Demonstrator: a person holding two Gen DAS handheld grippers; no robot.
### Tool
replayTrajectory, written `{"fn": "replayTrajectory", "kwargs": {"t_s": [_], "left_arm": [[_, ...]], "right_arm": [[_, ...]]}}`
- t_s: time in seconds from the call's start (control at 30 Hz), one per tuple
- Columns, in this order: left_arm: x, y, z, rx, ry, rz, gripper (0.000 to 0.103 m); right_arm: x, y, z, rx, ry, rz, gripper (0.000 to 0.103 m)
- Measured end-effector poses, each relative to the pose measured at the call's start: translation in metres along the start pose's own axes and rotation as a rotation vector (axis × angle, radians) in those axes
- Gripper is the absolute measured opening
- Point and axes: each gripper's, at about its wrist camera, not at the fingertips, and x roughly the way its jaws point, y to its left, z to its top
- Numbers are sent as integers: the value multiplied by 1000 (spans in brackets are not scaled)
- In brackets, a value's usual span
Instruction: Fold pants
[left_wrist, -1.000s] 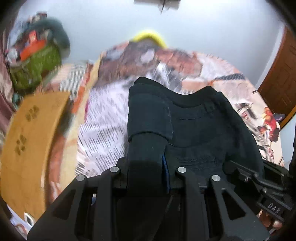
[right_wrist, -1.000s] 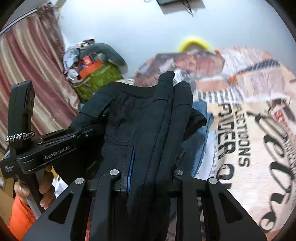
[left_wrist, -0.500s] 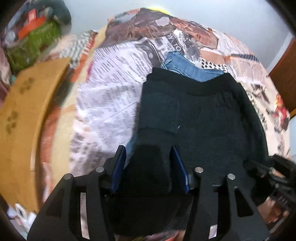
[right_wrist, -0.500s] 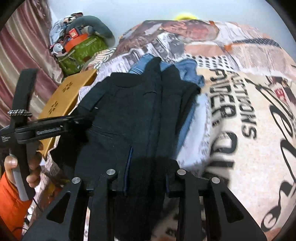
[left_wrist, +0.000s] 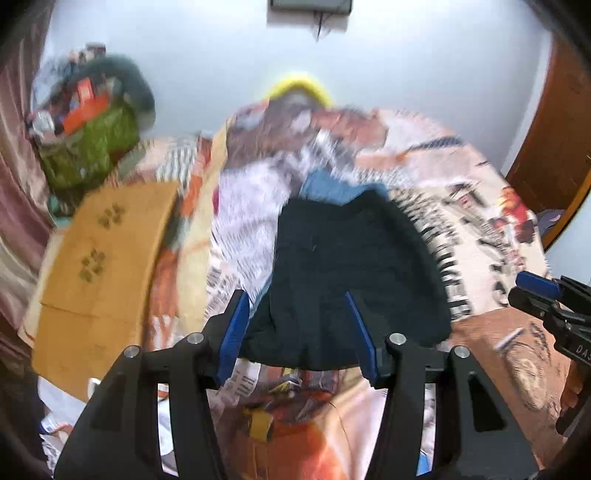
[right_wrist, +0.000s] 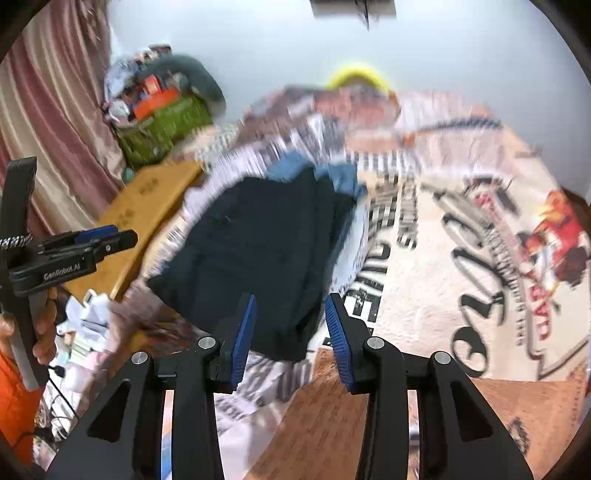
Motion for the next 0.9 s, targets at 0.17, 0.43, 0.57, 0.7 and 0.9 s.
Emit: {"fn": "replayTrajectory", "kwargs": {"t_s": [0.17,0.43,0.57,0.7,0.9], "left_arm": [[-95,-25,-3,41,-155,-8,53],[-218,-49,-29,38,-379,-16,53],[-270,-59,-49,40,-492,-1,53],[-307,-66,-72,33,-577,0,57],[-332,-72,-97,10,-629,-1,87]], "right_arm": [[-75,26,2,-20,-160,36,35],[-182,77,-17,-125,-416,56,35],[-224,97,-35,-153,-525,69,35],[-252,111,-52,-182,-601,63,35],[-270,122,-70,-178,-647,50,55]]}}
